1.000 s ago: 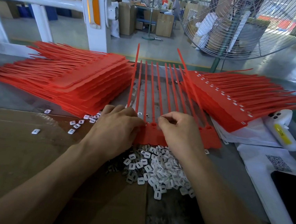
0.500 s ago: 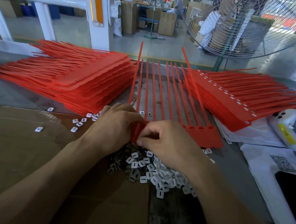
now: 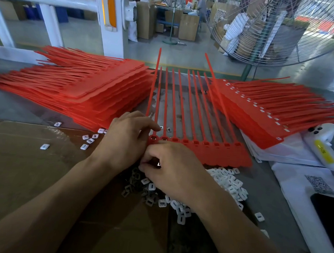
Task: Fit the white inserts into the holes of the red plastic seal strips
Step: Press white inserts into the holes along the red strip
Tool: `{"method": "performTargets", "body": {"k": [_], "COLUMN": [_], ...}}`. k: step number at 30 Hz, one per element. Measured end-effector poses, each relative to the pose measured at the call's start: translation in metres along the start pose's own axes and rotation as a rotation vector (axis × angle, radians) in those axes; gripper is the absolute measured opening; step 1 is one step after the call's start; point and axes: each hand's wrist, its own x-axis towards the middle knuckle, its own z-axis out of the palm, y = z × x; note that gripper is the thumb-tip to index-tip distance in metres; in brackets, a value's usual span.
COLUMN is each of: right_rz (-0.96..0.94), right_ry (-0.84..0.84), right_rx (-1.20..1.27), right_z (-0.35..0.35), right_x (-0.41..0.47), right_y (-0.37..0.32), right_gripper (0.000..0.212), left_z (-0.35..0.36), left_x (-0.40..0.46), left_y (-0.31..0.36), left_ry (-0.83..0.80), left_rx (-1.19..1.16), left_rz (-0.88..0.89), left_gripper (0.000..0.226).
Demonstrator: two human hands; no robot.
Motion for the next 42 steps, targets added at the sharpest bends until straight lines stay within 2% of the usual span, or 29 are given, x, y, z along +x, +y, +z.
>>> {"method": "performTargets", "body": {"k": [4, 10, 13, 17, 28, 35, 42], "right_rz": [0.065, 0.268, 0.35, 0.421, 0.421, 0.375, 0.384], "right_ry": [0.067, 0.296, 0.332, 0.325, 0.262, 0.325, 0.394], "right_rx": [0.164, 0.392, 0.319, 0.259, 0.128, 0.1, 0.207], "right_z": [-0.003, -0.012, -0.022, -0.028, -0.022, -0.018, -0.018], "right_x": [0.0, 0.003, 0.006, 0.012, 0.026, 0.026, 0.027], "right_y": [0.004, 0.021, 0.035, 0.046, 0.048, 0.046, 0.052], "right_gripper": [0.007, 0.006, 0.008, 0.013, 0.019, 0.011, 0.008], "left_z": [-0.001, 0.0, 0.001, 0.001, -0.001, 0.0, 0.0], "left_x": [0.0, 0.0, -0.001, -0.003, -0.005, -0.005, -0.004], "left_y": [0.0, -0.001, -0.004, -0.004, -0.004, -0.005, -0.007], "left_ry": [0.026, 0.05, 0.005, -0.116, -0.191, -0.207, -0.224], "left_rx": [-0.012, -0.034, 0.031, 0.142, 0.206, 0.217, 0.23], "left_rz": [0.005, 0.032, 0.038, 0.035, 0.032, 0.044, 0.024], "left_gripper": [0.03, 0.028, 0.022, 0.026, 0.033, 0.033, 0.037]}}
